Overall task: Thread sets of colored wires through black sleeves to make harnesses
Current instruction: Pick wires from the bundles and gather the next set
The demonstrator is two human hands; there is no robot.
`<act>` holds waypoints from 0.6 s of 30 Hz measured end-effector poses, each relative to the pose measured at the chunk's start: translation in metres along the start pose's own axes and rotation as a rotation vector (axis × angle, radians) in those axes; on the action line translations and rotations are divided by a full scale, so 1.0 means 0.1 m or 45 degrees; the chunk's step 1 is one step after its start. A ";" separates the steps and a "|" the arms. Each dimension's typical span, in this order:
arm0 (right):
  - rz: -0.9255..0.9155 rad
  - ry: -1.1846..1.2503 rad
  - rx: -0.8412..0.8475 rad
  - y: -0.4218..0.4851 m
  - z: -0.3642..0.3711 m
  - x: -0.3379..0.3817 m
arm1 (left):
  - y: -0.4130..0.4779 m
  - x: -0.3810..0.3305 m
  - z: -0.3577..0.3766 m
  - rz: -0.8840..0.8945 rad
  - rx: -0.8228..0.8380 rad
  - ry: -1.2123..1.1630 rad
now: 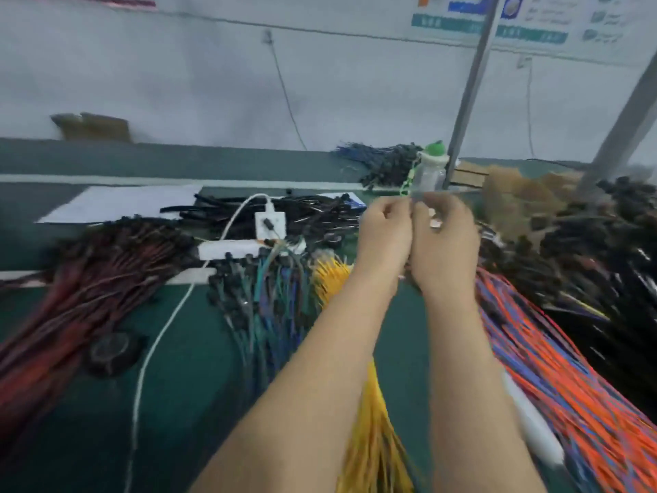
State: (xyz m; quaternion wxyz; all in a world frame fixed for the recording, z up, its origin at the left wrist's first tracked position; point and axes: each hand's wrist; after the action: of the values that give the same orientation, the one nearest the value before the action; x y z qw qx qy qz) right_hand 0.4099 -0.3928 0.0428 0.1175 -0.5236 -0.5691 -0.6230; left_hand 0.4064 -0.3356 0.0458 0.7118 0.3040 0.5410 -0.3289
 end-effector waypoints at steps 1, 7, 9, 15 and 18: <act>0.016 0.051 0.141 -0.18 0.20 0.13 | 0.05 -0.03 -0.32 0.007 -0.081 0.004; -0.062 0.145 0.796 -1.35 1.20 0.80 | 0.19 -0.07 -2.14 0.059 -0.663 0.129; -0.058 0.117 0.988 -1.72 1.49 0.97 | 0.21 -0.08 -2.67 0.071 -0.815 0.191; -0.002 -0.280 1.121 -2.41 2.09 1.01 | 0.38 -0.04 -3.56 -0.096 -0.901 0.104; 0.126 -0.249 1.027 -2.37 2.14 0.95 | 0.44 0.04 -3.62 -0.166 -0.827 0.052</act>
State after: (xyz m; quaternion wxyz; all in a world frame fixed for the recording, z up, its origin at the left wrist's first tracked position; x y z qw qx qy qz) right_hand 0.3049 -0.0948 -0.0635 0.2883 -0.5191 -0.7502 -0.2909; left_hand 0.2361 -0.0243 -0.0375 0.7380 0.0326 0.6502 -0.1778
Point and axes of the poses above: each hand's wrist, its own y-axis towards the middle knuckle, its own z-axis out of the palm, x = y × z, and after that the axes turned 12 degrees about -x, right-handed
